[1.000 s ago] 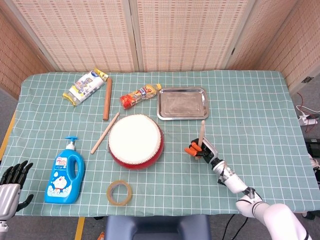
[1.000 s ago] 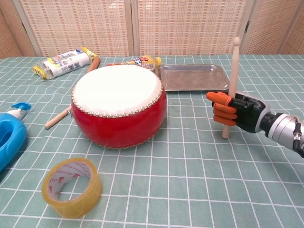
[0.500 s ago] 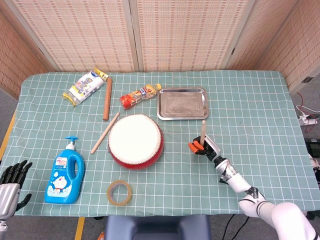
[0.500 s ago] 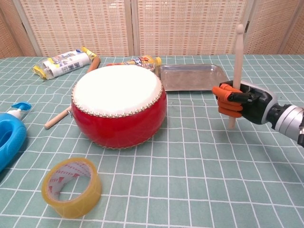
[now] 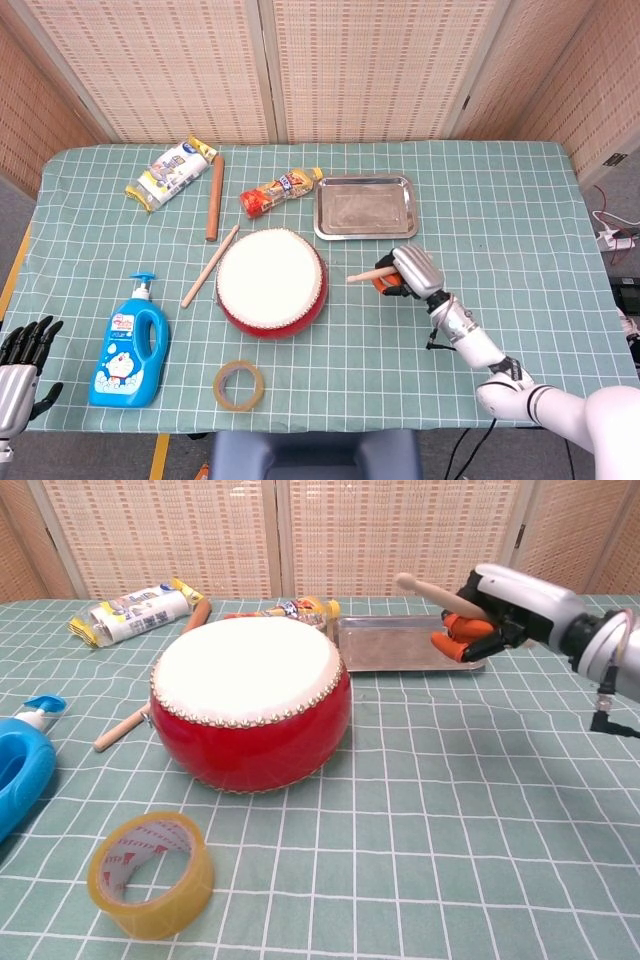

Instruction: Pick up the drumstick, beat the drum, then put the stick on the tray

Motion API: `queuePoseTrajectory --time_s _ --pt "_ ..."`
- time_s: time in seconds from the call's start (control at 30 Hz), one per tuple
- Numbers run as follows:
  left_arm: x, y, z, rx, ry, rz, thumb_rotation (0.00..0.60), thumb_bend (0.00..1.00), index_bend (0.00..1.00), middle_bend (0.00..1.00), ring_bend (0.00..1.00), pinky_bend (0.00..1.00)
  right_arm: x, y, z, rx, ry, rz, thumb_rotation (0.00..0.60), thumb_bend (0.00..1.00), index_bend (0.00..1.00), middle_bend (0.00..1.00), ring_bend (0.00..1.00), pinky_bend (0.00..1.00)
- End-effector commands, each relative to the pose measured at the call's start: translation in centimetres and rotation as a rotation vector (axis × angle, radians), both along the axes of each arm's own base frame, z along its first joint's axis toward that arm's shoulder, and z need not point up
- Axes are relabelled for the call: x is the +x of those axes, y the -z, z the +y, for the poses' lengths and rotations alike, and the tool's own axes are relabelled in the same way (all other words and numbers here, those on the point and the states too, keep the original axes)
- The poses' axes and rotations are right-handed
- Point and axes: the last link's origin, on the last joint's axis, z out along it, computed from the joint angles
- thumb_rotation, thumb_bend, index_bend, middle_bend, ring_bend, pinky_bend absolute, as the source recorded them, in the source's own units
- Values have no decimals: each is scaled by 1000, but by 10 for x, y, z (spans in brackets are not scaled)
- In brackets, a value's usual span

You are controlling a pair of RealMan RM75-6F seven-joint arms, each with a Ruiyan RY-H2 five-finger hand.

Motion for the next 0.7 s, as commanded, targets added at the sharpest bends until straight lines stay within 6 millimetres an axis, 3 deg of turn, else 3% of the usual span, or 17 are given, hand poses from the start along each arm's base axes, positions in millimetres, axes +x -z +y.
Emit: queuePoseTrajectory --time_s 0.03,0.2,0.4,0.7 --pt "0 -1 -1 1 3 -1 600 232 0 0 0 0 88 -17 -20 -211 -73 254 600 526 1000 1000 1000 1000" --pt "-1 -3 -2 9 1 1 600 231 0 0 0 0 124 -8 -27 -282 -143 395 600 528 1000 1000 1000 1000" --pt "-1 -3 -2 6 5 -3 600 232 0 0 0 0 151 13 -27 -345 -231 551 600 537 1000 1000 1000 1000" --pt "-5 -1 -1 3 -5 -10 600 233 0 0 0 0 157 37 -25 -400 -334 784 600 550 1000 1000 1000 1000"
